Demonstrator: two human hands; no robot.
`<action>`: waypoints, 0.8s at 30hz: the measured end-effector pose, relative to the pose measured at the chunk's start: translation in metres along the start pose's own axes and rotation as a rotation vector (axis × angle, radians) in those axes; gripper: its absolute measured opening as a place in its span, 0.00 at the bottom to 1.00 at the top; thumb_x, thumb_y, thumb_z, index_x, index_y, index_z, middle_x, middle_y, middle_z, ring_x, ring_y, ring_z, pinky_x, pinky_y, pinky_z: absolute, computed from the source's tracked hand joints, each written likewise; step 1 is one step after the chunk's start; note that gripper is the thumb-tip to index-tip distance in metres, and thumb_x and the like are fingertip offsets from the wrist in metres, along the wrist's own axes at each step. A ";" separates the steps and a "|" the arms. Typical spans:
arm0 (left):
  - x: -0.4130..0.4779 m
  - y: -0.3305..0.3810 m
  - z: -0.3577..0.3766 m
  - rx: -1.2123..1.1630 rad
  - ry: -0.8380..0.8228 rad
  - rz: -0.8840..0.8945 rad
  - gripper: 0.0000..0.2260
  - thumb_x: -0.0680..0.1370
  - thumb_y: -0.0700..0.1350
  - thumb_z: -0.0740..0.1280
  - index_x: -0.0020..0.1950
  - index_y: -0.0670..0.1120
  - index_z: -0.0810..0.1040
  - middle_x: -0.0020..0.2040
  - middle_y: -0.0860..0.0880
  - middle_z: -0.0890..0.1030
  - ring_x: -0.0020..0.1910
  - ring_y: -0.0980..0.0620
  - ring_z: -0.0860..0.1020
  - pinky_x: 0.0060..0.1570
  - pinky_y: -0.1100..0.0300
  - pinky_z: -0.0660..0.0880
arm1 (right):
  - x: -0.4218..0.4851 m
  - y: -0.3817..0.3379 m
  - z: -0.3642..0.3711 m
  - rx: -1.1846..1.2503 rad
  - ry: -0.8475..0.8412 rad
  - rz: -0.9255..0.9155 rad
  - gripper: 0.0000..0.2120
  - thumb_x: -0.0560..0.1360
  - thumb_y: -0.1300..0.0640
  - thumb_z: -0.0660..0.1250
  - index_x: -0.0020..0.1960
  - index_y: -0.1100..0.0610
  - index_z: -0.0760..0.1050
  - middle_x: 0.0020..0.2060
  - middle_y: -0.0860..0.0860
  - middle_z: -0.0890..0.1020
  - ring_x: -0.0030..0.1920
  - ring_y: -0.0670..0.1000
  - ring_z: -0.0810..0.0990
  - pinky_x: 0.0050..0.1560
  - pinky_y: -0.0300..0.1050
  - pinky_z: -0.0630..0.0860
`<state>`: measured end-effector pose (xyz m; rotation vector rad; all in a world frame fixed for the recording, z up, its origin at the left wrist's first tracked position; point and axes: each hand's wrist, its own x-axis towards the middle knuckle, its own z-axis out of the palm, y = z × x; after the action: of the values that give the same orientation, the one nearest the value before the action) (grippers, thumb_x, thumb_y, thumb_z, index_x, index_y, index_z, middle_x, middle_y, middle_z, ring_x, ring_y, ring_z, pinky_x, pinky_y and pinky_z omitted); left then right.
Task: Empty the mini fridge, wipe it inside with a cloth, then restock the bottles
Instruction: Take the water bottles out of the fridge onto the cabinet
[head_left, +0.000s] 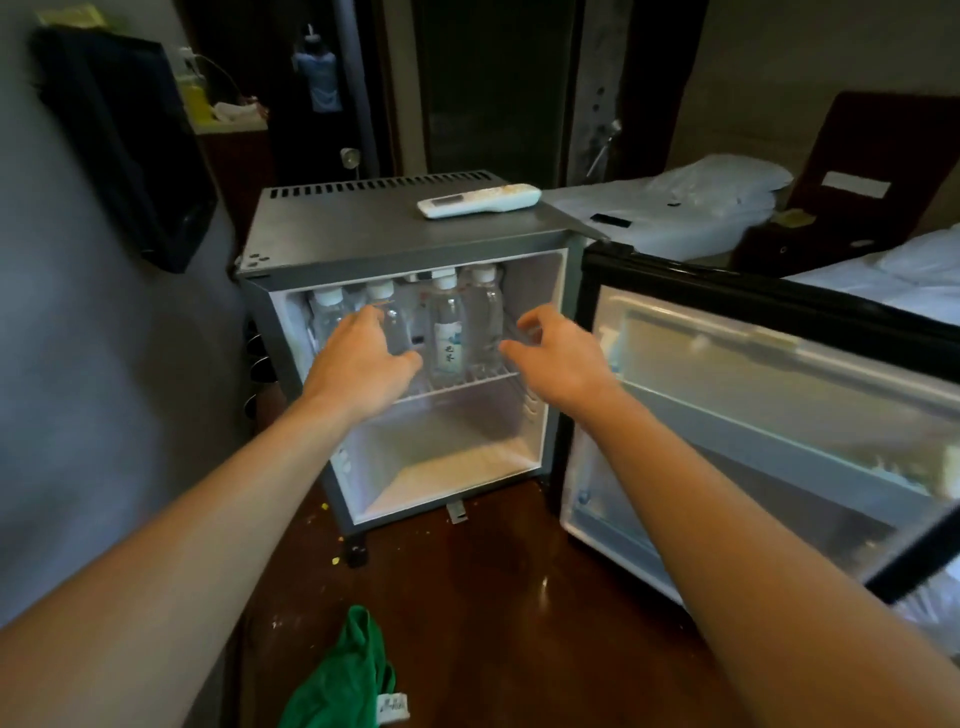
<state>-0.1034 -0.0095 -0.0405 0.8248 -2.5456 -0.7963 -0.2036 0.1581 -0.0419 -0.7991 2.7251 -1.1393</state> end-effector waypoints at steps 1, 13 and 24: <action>0.007 -0.005 0.001 -0.007 0.014 -0.026 0.25 0.76 0.50 0.68 0.69 0.43 0.67 0.69 0.43 0.71 0.65 0.42 0.71 0.61 0.48 0.71 | 0.010 -0.002 0.010 0.033 -0.049 0.005 0.22 0.78 0.48 0.65 0.69 0.55 0.68 0.64 0.54 0.75 0.57 0.53 0.75 0.53 0.45 0.71; 0.090 -0.018 0.044 -0.354 0.168 -0.213 0.22 0.77 0.47 0.69 0.68 0.47 0.67 0.66 0.50 0.70 0.46 0.42 0.82 0.38 0.49 0.81 | 0.121 -0.007 0.079 0.238 0.013 -0.100 0.28 0.74 0.50 0.70 0.69 0.58 0.64 0.66 0.55 0.69 0.67 0.55 0.69 0.64 0.47 0.66; 0.144 -0.022 0.079 -0.334 0.293 -0.334 0.06 0.79 0.47 0.65 0.54 0.49 0.71 0.43 0.50 0.81 0.31 0.51 0.83 0.29 0.58 0.77 | 0.157 -0.004 0.107 0.423 0.076 -0.025 0.24 0.74 0.54 0.69 0.66 0.56 0.66 0.60 0.53 0.80 0.61 0.58 0.77 0.60 0.48 0.73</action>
<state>-0.2424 -0.0822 -0.0941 1.1679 -1.9763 -1.0752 -0.3084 0.0089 -0.0973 -0.7377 2.3945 -1.7000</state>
